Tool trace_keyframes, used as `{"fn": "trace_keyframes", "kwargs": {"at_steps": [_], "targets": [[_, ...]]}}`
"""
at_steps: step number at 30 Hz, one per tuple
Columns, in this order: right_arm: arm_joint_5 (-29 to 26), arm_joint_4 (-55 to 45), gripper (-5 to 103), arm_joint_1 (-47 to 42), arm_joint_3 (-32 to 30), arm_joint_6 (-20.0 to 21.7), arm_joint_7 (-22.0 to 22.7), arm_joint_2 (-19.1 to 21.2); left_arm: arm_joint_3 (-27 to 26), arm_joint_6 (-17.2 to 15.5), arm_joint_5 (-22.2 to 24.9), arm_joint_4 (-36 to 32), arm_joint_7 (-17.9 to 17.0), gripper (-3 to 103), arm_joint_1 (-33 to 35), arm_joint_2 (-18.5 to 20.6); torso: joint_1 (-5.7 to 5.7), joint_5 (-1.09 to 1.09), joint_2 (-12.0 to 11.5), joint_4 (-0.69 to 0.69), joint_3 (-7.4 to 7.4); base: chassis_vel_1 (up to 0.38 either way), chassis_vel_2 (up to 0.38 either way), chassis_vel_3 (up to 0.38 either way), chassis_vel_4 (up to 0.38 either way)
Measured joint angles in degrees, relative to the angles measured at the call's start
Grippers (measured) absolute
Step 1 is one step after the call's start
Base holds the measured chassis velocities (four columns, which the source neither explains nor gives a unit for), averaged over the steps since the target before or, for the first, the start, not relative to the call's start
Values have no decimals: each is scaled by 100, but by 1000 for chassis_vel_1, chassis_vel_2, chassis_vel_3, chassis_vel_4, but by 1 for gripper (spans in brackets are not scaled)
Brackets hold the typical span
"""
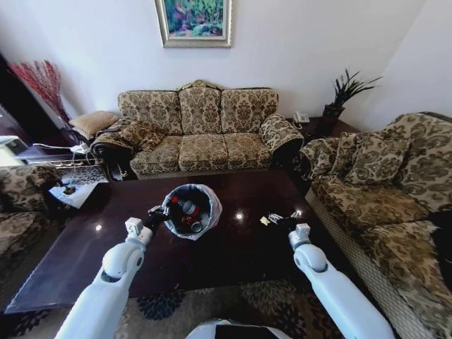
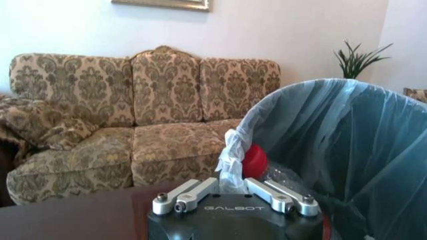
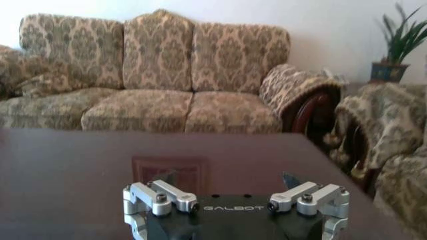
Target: Move to the front of the table and place the trash on the table into the trash bin.
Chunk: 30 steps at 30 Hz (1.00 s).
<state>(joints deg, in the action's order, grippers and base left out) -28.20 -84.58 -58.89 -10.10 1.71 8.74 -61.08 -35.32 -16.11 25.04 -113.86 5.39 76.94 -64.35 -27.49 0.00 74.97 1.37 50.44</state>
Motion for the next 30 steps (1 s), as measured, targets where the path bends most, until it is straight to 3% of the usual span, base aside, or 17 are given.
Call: {"fn": "trace_keyframes", "kwargs": {"at_steps": [4,14,21,30], "targets": [[-40,521,100,155,42,-76,-191,-178,82,0,-37,23,6,1,-12,25,-1,-1,0,8,0,33,61,-15,-6],[28,1811,100,634,3,-126,-360,-618,146,0,-75,67,78,1,-21,4,-1,-1,0,-3,0,15,15,-2,-3],[59,2290,100,845,-14,-225,-601,-777,137,26,-117,116,99,1,-23,-7,-1,0,0,4,1,0,0,0,0],[63,2790,101,1020,-76,-271,-729,-958,162,99,-172,177,166,1,-41,-58,0,0,0,0,0,0,0,0,0]]}}
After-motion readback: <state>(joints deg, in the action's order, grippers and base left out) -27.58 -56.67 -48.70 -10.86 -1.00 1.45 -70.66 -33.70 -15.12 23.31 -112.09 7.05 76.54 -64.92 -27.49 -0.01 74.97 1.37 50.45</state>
